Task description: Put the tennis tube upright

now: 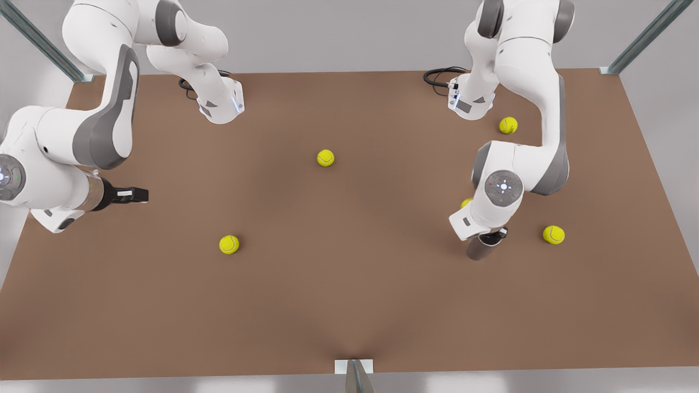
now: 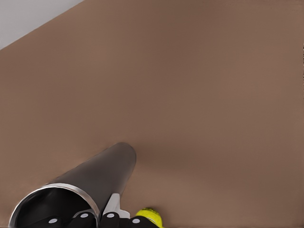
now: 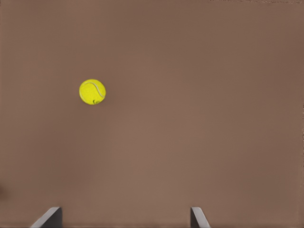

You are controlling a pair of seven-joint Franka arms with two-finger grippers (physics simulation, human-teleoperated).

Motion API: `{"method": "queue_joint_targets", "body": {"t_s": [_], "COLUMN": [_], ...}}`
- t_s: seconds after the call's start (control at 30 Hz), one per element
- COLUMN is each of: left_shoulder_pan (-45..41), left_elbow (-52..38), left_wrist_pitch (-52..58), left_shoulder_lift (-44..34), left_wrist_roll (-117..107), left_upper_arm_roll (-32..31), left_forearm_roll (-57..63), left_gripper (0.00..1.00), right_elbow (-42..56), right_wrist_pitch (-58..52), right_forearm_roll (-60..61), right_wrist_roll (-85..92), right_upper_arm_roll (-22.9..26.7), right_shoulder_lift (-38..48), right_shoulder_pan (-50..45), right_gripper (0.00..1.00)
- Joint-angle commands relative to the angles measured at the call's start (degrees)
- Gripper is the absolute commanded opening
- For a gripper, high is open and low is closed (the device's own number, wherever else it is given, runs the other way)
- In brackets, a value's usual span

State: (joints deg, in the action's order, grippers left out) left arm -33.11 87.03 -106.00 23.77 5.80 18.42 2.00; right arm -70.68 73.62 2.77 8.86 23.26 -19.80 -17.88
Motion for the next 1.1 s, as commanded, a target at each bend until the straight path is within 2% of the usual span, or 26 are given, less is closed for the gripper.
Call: {"method": "queue_joint_targets", "body": {"t_s": [0.0, 0.57, 0.6, 0.63, 0.93, 1.0, 1.07], "left_shoulder_pan": [0.2, 0.5, 0.5, 0.5, 0.5, 0.6, 0.7], "left_elbow": [0.0, -0.1, -0.2, -0.9, -1.3, -4.1, -6.0], "left_wrist_pitch": [0.9, 1.9, 1.8, 1.9, 1.9, 4.2, 5.9], "left_shoulder_lift": [0.3, 3.2, 3.2, 3.4, 3.7, 4.9, 5.8], "left_wrist_roll": [-5.3, -5.3, -5.2, -5.2, -5.4, -5.4, -5.4], "left_upper_arm_roll": [0.1, -0.2, -0.2, -0.2, -0.2, -0.2, -0.2], "left_forearm_roll": [-3.7, -4.6, -4.6, -4.6, -4.6, -4.6, -4.6], "left_gripper": [0.21, 0.21, 0.4, 0.52, 0.58, 0.69, 0.7], "right_elbow": [0.0, 0.0, 0.0, 0.0, 0.0, 0.0, 0.0], "right_wrist_pitch": [-0.2, -1.3, -1.3, -1.3, -1.4, -1.4, -1.4], "right_forearm_roll": [-1.2, -1.3, -1.3, -1.4, -1.4, -1.4, -1.5], "right_wrist_roll": [-0.1, -0.2, -0.2, -0.2, -0.2, -0.1, -0.1], "right_upper_arm_roll": [0.0, 0.1, 0.1, 0.1, 0.1, 0.1, 0.1], "right_shoulder_lift": [0.0, -0.1, -0.2, -0.1, -0.1, -0.1, -0.1], "right_shoulder_pan": [-0.4, -0.4, -0.4, -0.4, -0.4, -0.4, -0.4], "right_gripper": [1.0, 1.0, 1.0, 1.0, 1.0, 1.0, 1.0]}}
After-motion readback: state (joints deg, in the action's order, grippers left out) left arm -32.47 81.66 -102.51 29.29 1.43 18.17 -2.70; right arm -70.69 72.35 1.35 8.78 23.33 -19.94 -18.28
